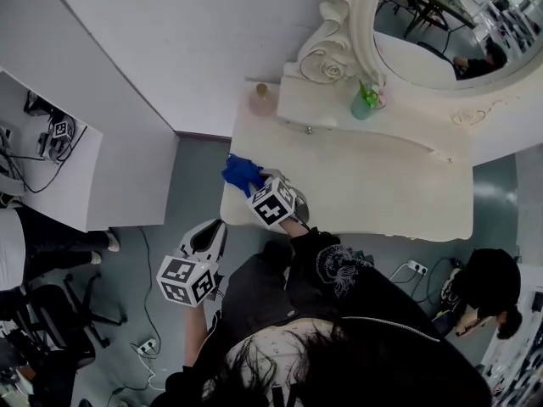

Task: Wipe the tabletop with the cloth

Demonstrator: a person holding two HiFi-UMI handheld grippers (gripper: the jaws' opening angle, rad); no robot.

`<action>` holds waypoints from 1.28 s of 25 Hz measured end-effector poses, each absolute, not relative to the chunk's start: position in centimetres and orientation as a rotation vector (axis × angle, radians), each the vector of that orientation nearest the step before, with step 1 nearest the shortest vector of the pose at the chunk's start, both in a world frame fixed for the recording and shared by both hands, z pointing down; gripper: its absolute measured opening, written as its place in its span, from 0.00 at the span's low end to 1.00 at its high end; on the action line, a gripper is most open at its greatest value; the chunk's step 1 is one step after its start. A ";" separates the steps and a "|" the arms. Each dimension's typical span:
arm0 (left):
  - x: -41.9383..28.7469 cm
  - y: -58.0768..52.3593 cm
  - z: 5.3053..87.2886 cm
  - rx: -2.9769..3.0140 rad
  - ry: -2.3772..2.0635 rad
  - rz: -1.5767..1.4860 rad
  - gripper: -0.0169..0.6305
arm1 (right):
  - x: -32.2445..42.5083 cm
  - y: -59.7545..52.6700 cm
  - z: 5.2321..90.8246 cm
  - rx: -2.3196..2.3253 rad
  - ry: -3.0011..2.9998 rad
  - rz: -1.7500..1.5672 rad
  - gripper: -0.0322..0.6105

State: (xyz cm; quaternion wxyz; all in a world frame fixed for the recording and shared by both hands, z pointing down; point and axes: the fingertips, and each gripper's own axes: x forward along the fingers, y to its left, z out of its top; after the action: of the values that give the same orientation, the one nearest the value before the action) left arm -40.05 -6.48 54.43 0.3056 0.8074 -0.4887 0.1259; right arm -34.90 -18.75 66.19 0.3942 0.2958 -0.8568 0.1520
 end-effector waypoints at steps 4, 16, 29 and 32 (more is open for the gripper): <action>-39.2 -7.3 54.5 2.164 -1.258 0.337 0.04 | -34.2 -18.9 66.3 0.754 -2.148 0.300 0.19; -34.7 -10.0 53.7 2.268 -1.143 0.360 0.04 | -26.5 -19.9 66.6 0.916 -2.066 0.284 0.19; -23.3 -11.9 52.6 2.379 -0.992 0.407 0.04 | -10.5 -20.5 66.6 1.097 -1.950 0.365 0.19; -20.1 -12.1 52.4 2.397 -0.962 0.420 0.04 | -6.1 -20.3 66.7 1.128 -1.918 0.381 0.19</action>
State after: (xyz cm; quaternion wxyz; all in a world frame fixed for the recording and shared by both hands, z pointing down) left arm -20.12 -12.06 52.43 0.2593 0.8847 -0.3551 0.1551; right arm -6.14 -20.27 66.66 0.4277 0.4517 -0.7680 0.1524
